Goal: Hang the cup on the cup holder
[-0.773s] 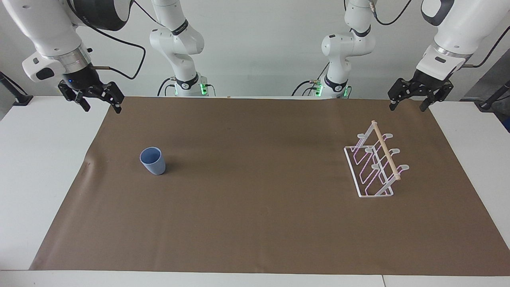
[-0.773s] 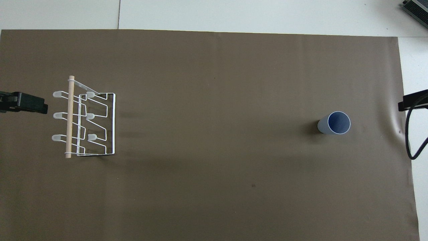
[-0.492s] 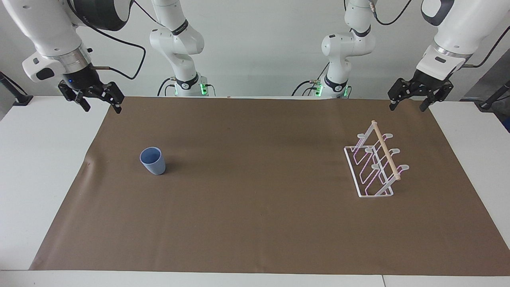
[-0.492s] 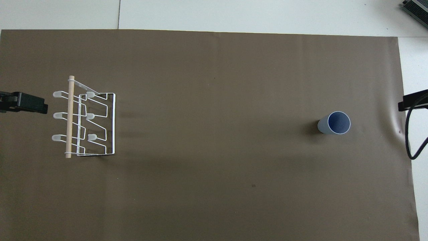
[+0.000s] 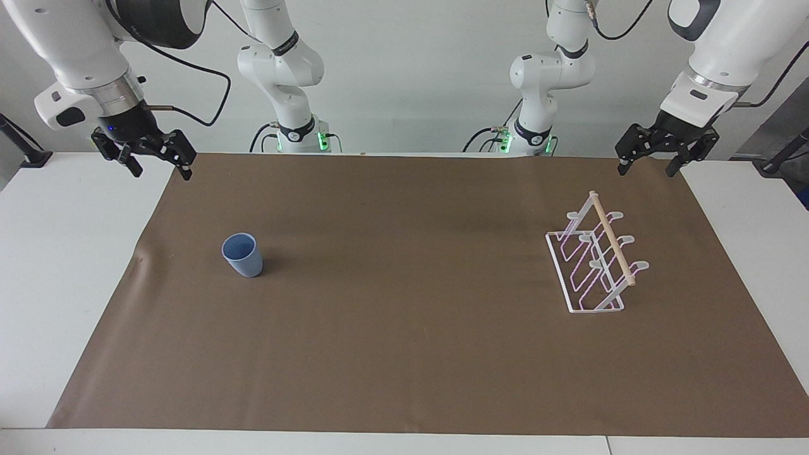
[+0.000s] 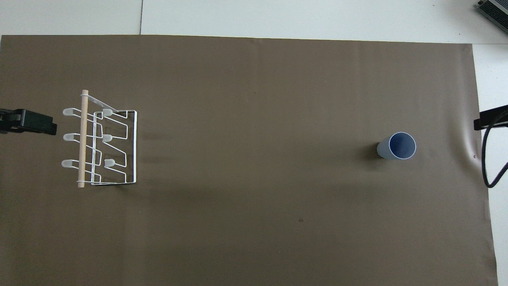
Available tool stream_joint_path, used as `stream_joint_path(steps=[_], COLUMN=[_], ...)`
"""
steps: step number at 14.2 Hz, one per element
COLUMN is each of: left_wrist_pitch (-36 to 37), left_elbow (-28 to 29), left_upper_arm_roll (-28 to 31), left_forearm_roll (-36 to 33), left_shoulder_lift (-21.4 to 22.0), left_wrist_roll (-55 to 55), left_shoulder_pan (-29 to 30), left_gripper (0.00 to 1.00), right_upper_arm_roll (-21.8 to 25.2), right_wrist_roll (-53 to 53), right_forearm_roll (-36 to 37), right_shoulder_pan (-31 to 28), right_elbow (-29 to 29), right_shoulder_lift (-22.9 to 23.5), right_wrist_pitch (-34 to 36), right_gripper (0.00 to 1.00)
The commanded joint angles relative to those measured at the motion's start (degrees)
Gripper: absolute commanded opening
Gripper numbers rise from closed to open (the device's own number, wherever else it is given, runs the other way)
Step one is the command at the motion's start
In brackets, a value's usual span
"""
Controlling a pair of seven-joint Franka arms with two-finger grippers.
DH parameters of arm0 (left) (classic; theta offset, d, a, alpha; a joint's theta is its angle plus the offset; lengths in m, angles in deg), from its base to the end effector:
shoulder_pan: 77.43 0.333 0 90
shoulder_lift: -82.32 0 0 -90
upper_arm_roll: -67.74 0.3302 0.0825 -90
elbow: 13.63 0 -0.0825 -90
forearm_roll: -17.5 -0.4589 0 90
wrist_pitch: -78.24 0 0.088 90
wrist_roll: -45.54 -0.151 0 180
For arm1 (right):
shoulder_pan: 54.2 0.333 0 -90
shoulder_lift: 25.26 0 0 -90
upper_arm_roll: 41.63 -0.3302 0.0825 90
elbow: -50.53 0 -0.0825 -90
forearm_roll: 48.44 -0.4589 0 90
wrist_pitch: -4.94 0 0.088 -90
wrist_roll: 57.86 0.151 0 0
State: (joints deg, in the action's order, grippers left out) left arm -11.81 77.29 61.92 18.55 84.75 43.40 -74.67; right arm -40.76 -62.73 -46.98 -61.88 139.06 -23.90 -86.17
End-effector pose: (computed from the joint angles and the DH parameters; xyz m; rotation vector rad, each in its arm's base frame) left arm 0.6160 -0.0368 0.6123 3.1238 -0.1422 0.0421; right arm 0.6326 -0.0989 0.5955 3.1117 -0.0996 0.0282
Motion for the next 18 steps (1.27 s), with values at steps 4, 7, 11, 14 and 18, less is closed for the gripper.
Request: stream_joint_path(steps=[4, 7, 11, 14, 18], left_wrist_pitch=[-0.04, -0.04, -0.04, -0.04, -0.04], left_elbow=[1.19, 1.19, 1.19, 1.28, 1.28], left_upper_arm_roll=[-0.33, -0.42, -0.42, -0.42, -0.42], left_forearm_roll=[-0.44, -0.44, -0.44, -0.44, -0.35], left_shoulder_lift=[1.26, 1.26, 1.26, 1.26, 1.26], left_wrist_roll=[0.38, 0.47, 0.47, 0.47, 0.38], left_shoulder_pan=[0.58, 0.58, 0.58, 0.58, 0.58], left_gripper=[1.0, 1.0, 1.0, 1.0, 1.0], right_upper_arm_roll=[-0.16, -0.16, -0.25, -0.25, -0.25], right_wrist_roll=[-1.1, -0.49, -0.23, -0.23, 0.12], right_forearm_roll=[-2.25, -2.25, -2.25, -2.25, -2.25], right_shoulder_pan=[0.21, 0.74, 1.0, 1.97, 2.41], right_elbow=[10.06, 17.53, 24.93, 28.09, 30.9], right_shoulder_lift=[-2.94, -2.51, 1.09, 2.86, 3.56], right_wrist_pitch=[-11.68, -21.62, -31.83, -37.11, -41.14], right_gripper=[1.0, 1.0, 1.0, 1.0, 1.0])
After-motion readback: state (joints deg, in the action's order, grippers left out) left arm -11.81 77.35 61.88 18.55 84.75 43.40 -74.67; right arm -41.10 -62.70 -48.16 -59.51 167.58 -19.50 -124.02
